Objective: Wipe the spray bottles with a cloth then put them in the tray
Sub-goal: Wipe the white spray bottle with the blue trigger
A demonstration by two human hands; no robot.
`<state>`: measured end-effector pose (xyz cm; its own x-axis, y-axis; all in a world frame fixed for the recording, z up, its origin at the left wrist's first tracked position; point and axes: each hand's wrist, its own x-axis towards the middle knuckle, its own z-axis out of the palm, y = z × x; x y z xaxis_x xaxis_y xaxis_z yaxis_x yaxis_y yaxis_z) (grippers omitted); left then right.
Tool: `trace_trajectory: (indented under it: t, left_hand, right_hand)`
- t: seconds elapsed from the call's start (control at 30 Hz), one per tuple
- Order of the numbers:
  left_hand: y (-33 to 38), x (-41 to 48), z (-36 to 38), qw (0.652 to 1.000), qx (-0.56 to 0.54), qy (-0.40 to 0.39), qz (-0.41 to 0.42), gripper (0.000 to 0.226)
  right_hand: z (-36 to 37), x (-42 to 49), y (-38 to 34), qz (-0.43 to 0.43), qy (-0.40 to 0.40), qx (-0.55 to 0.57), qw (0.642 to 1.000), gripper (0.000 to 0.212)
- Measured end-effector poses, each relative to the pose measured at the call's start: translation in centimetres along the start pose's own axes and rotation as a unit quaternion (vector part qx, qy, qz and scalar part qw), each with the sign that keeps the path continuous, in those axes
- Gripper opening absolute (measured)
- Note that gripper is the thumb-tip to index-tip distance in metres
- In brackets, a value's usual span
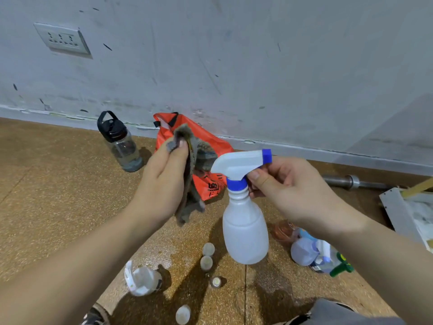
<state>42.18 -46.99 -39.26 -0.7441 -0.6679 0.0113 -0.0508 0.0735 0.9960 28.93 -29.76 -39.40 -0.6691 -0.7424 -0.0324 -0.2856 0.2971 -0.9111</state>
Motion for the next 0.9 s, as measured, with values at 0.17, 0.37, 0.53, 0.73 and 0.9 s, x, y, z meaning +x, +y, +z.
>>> trace_trajectory:
  t: [0.17,0.37,0.53,0.73,0.9]
  left_hand:
    - [1.2,-0.4,0.1,0.950,0.162,-0.150,0.221,0.024]
    - [0.9,0.0,-0.3,0.889,0.261,-0.242,0.287,0.023]
    - [-0.5,-0.3,-0.6,0.976,0.130,-0.154,0.084,0.021]
    - [-0.9,-0.3,0.5,0.986,-0.034,-0.013,-0.164,0.034]
    - [0.3,-2.0,2.9,0.979,-0.100,-0.095,-0.147,0.027]
  right_hand:
    - [1.0,-0.9,-0.4,-0.082,-0.065,-0.083,0.991,0.018]
    - [0.4,-1.2,-0.5,-0.131,-0.062,-0.201,0.969,0.019]
    - [-0.2,-1.1,-1.6,-0.078,0.016,-0.122,0.989,0.021]
    - [0.0,-1.2,-1.9,0.032,0.034,-0.085,0.995,0.033]
    - [0.5,-0.7,-2.8,0.145,0.008,0.104,0.984,0.014]
